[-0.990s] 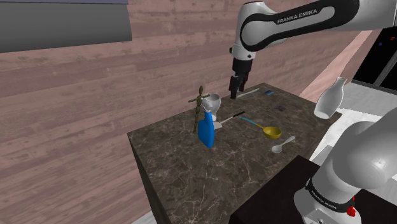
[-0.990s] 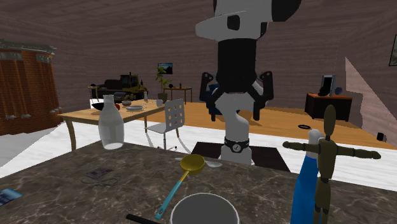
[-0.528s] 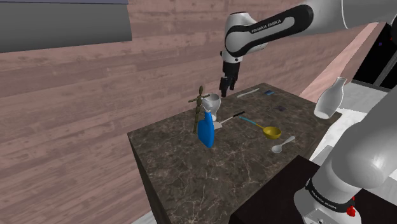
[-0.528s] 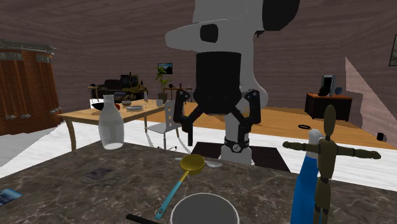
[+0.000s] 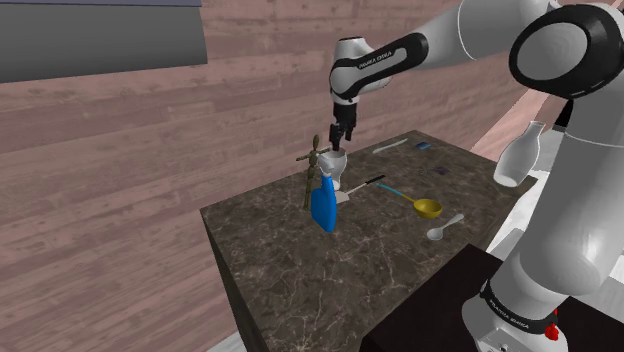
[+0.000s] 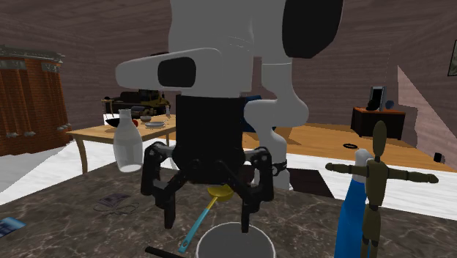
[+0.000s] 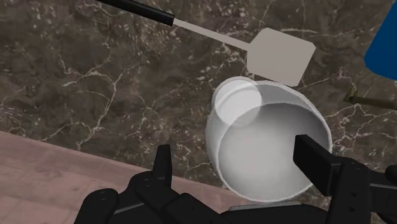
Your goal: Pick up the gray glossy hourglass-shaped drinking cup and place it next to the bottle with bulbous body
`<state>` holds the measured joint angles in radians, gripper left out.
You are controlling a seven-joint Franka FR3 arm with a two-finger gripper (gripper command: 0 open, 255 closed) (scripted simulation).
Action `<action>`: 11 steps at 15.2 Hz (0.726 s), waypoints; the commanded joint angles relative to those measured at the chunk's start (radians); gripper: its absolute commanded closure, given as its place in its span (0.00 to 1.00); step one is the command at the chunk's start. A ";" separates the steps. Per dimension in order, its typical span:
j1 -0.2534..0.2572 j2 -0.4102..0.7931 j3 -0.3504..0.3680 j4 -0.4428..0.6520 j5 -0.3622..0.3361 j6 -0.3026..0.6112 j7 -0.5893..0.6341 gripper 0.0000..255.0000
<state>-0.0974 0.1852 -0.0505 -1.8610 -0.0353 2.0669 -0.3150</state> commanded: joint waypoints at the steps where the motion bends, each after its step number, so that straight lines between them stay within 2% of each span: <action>1: -0.004 0.060 -0.003 0.057 -0.002 0.008 -0.005 0.00; 8: -0.006 0.098 -0.003 0.013 -0.002 0.090 -0.006 0.00; 11: -0.006 0.101 -0.004 0.009 -0.001 0.097 -0.006 0.00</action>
<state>-0.1040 0.2864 -0.0541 -1.8496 -0.0367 2.1610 -0.3209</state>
